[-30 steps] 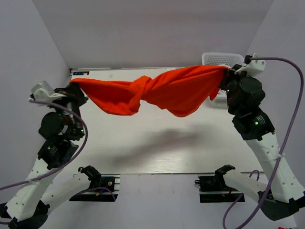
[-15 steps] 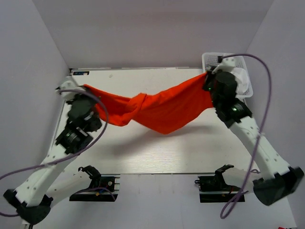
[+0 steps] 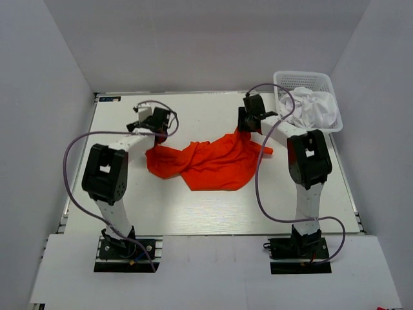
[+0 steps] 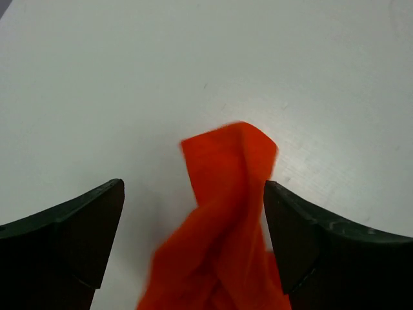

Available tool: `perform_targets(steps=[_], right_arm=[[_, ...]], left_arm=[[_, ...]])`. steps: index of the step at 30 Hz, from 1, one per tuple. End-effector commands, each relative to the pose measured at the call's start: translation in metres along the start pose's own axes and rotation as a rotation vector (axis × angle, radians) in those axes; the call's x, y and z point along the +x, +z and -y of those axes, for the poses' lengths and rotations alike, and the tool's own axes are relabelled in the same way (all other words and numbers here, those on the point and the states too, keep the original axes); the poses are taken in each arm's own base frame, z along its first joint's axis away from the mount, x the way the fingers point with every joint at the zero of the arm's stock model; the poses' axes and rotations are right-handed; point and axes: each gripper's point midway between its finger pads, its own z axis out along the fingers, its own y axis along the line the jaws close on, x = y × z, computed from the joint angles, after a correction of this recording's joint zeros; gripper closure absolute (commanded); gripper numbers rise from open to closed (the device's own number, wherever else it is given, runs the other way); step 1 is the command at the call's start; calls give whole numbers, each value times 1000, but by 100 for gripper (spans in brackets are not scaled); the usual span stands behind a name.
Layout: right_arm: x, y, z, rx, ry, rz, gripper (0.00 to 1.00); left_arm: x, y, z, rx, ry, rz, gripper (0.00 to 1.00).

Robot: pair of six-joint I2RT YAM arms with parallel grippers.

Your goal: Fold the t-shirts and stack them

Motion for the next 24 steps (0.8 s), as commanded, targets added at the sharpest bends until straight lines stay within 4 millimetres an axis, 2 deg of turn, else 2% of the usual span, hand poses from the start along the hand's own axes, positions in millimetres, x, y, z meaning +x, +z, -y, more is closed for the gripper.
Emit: perform_targets(steps=[1, 2, 3, 4, 5, 6, 7, 8, 10, 11, 12, 13, 15, 16, 17, 20, 22, 23, 24], right_arm=[[-65, -24, -14, -54, 24, 119, 36], [-63, -29, -16, -69, 26, 106, 18], [-64, -36, -17, -79, 25, 111, 10], [-57, -38, -17, -84, 21, 95, 10], [-59, -49, -17, -88, 26, 105, 10], [-47, -55, -13, -87, 24, 83, 10], [-44, -59, -10, -87, 34, 79, 10], [-45, -72, -12, -97, 49, 87, 10], [-21, -78, -5, -94, 56, 39, 10], [-26, -92, -4, -95, 80, 64, 10], [-10, -91, 2, -74, 85, 37, 10], [6, -89, 10, -43, 99, 16, 10], [12, -96, 18, -24, 114, 34, 10], [32, -92, 24, -8, 108, 2, 10], [28, -95, 25, -12, 113, 27, 10], [29, -96, 14, -101, 72, 29, 11], [22, -98, 0, -183, -10, 53, 10], [23, -93, -1, -192, -32, 52, 10], [21, -92, -3, -202, -49, 56, 10]], left_arm=[[-52, -6, 7, 20, -137, -16, 0], [-59, -8, 12, 32, -140, -20, 0], [-53, -9, 16, 58, -131, -50, 0], [-54, -13, 18, 87, -118, -59, 0], [-55, -23, 21, 147, -120, -70, 0], [-53, -33, 27, 201, -83, -72, 0], [-52, -41, 32, 256, -54, -68, 0], [-41, -50, 47, 389, -21, -92, 0], [-35, -77, 63, 591, 43, -83, 0], [-25, -99, 80, 769, 82, -115, 0], [-20, -114, 88, 855, 111, -111, 0], [-6, -123, 92, 922, 154, -120, 0], [-1, -147, 108, 1073, 185, -121, 0], [7, -149, 113, 1100, 219, -132, 0], [23, -152, 120, 1131, 244, -178, 0], [34, -156, 134, 1174, 305, -186, 0], [41, -149, 144, 1193, 325, -199, 0], [47, -155, 150, 1239, 355, -200, 0], [47, -152, 154, 1242, 354, -196, 0]])
